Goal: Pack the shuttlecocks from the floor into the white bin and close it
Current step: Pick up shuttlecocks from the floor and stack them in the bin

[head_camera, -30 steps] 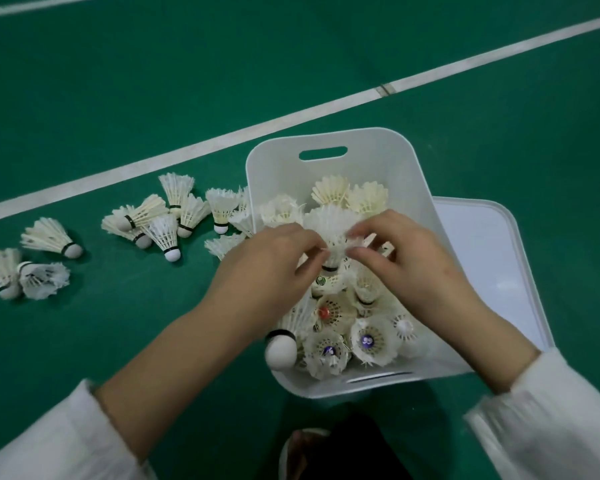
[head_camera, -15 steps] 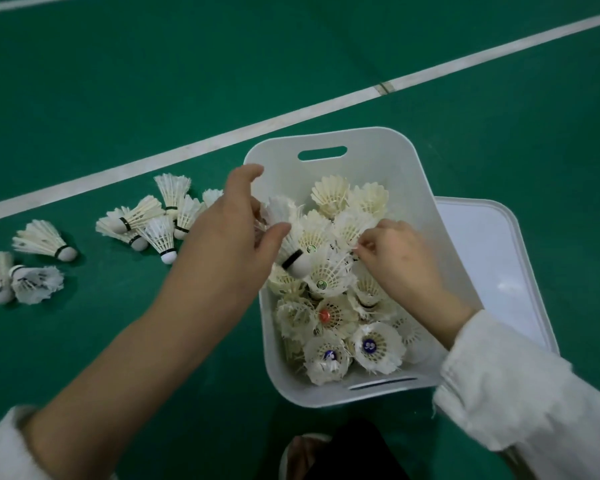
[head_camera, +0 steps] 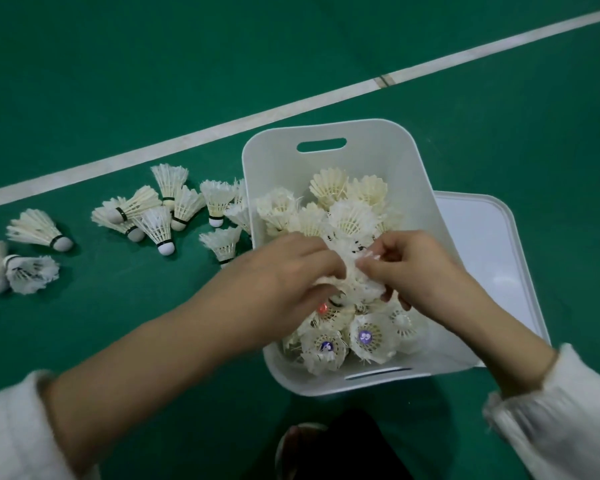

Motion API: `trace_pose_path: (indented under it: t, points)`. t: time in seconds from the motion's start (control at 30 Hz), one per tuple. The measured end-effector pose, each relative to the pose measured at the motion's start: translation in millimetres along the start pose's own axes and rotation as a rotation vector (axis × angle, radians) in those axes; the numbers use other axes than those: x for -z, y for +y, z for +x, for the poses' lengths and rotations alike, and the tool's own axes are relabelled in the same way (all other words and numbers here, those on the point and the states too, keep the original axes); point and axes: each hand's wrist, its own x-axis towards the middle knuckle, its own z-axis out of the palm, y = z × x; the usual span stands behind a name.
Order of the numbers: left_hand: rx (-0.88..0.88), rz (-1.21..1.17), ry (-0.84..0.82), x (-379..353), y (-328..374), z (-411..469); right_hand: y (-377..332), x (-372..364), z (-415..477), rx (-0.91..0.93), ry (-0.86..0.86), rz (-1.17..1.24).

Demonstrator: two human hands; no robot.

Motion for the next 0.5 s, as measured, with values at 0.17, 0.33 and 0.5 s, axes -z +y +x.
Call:
trace_pose_path:
  t: [0.17, 0.33, 0.5]
  points:
    - [0.124, 0.104, -0.046, 21.3, -24.1, -16.5, 10.4, -25.7, -4.0, 0.101, 0.035, -0.443]
    - [0.005, 0.301, -0.219, 20.7, -29.8, -29.7, 15.9, -50.2, 6.6, 0.297, 0.142, -0.644]
    - [-0.053, 0.314, -0.154, 27.6, -35.7, -31.3, 23.3, -57.3, 6.0, 0.287, 0.127, -0.908]
